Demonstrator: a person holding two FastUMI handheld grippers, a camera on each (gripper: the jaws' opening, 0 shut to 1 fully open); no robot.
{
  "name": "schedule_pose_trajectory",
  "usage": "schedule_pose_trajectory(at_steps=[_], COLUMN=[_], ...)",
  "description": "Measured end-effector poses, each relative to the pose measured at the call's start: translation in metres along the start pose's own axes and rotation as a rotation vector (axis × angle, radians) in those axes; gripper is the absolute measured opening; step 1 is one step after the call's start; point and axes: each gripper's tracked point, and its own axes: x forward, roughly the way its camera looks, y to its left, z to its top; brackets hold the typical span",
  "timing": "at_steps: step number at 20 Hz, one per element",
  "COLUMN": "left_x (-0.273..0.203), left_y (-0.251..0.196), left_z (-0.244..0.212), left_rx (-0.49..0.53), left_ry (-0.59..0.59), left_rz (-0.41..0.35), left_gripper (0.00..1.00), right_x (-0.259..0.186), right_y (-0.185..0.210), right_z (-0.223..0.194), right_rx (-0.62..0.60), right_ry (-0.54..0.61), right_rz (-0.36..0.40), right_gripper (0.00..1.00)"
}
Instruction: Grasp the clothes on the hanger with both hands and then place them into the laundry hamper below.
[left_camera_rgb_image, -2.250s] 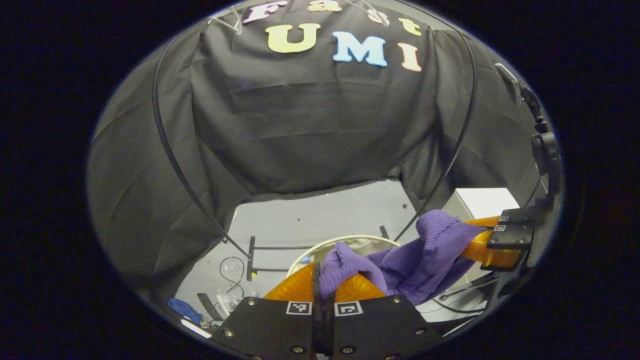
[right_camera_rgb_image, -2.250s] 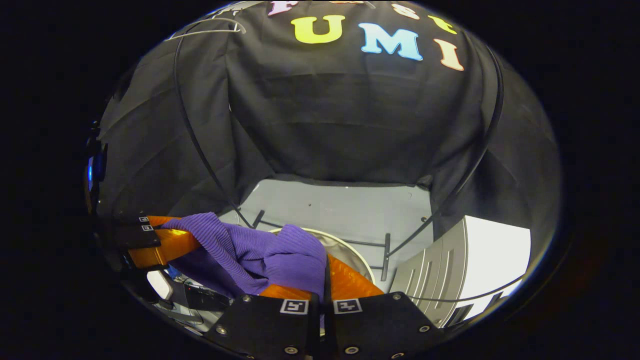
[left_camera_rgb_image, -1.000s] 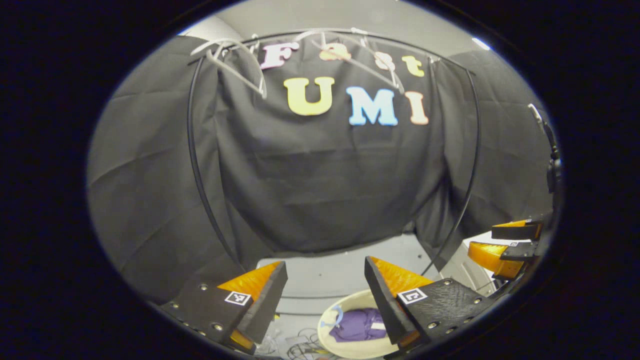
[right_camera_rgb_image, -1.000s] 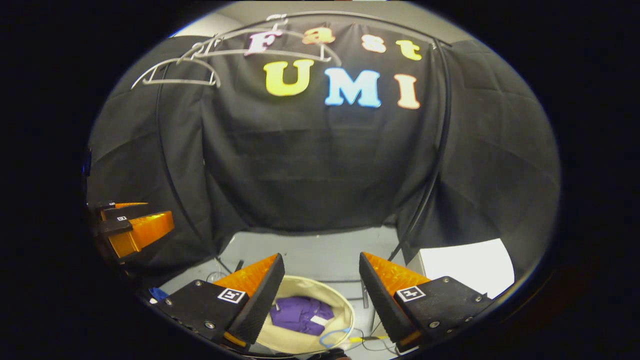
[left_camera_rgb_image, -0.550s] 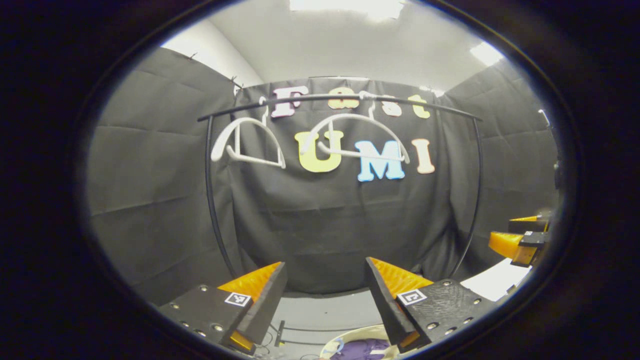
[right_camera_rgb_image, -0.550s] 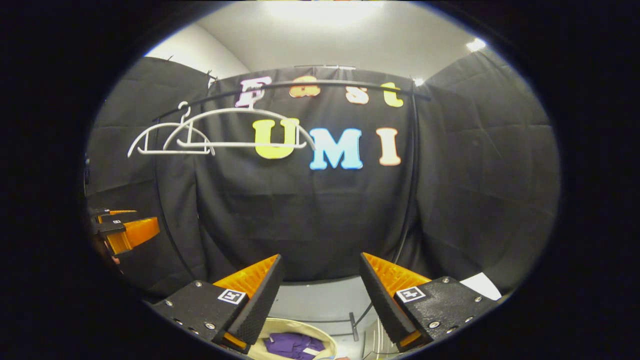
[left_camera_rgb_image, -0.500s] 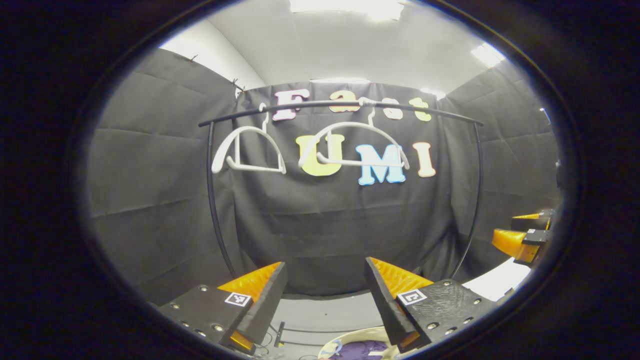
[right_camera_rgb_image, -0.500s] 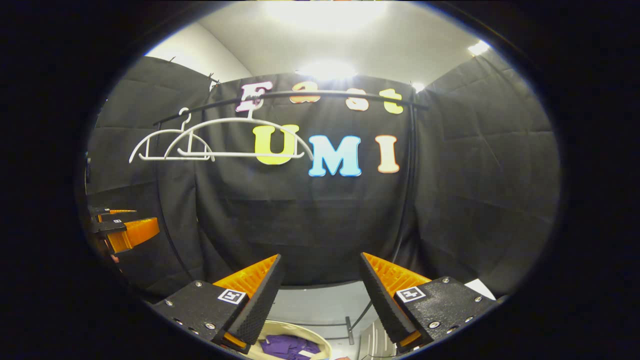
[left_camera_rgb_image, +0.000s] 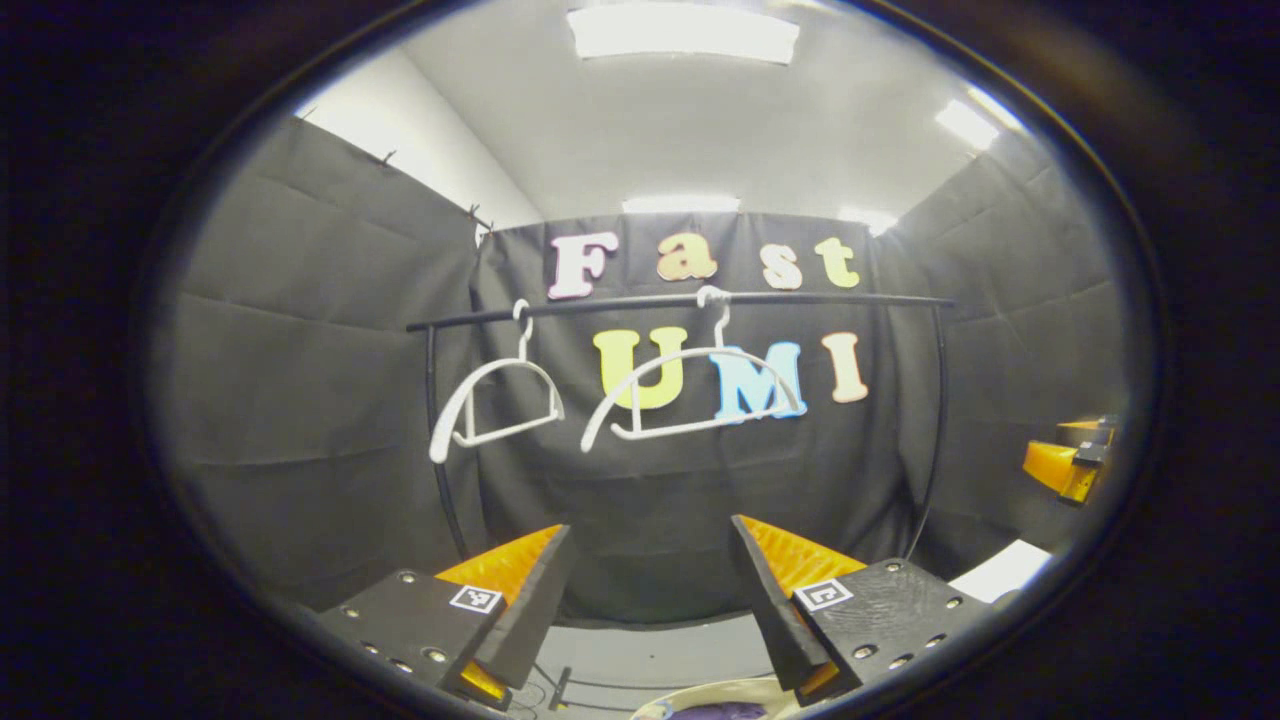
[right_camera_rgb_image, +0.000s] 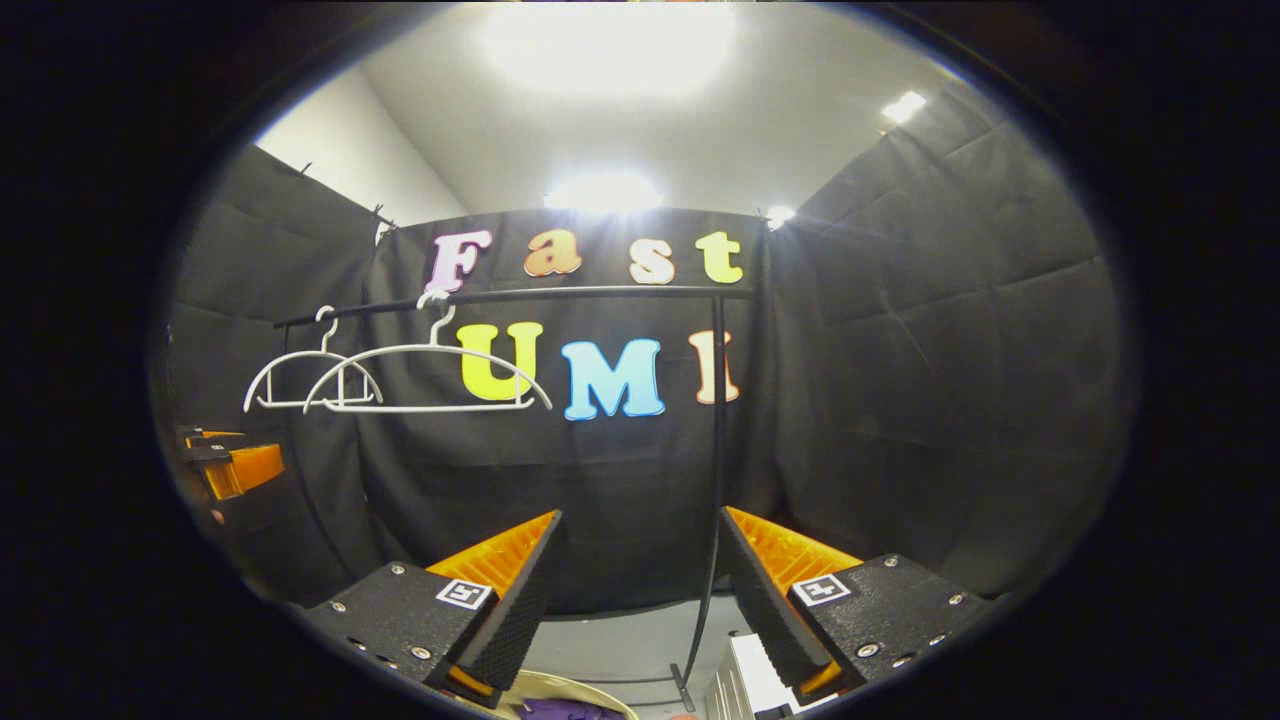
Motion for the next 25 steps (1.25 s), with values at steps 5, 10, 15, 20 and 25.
schedule_pose_trajectory(at_steps=[5, 10, 15, 20, 25], left_x=[-0.014, -0.016, -0.018, -0.021, -0.021], left_y=[0.005, 0.006, 0.007, 0.008, 0.008], left_z=[0.007, 0.005, 0.004, 0.008, 0.010], left_rx=[0.008, 0.005, 0.011, 0.040, 0.050], left_ry=[-0.031, -0.022, -0.021, -0.043, -0.060], left_rz=[0.031, 0.056, 0.072, 0.075, 0.077], left_gripper=[0.96, 0.96, 0.86, 0.96, 0.90], right_x=[-0.006, -0.005, -0.002, -0.001, 0.002], right_y=[-0.007, 0.000, 0.004, 0.004, 0.006], right_z=[0.007, 0.004, -0.003, 0.000, 0.002], right_rx=[-0.001, -0.016, -0.011, -0.009, -0.008], right_ry=[-0.036, -0.029, -0.005, -0.012, -0.021], right_rz=[-0.010, 0.010, 0.024, 0.019, 0.017], right_gripper=[0.92, 0.92, 0.93, 0.93, 0.93])
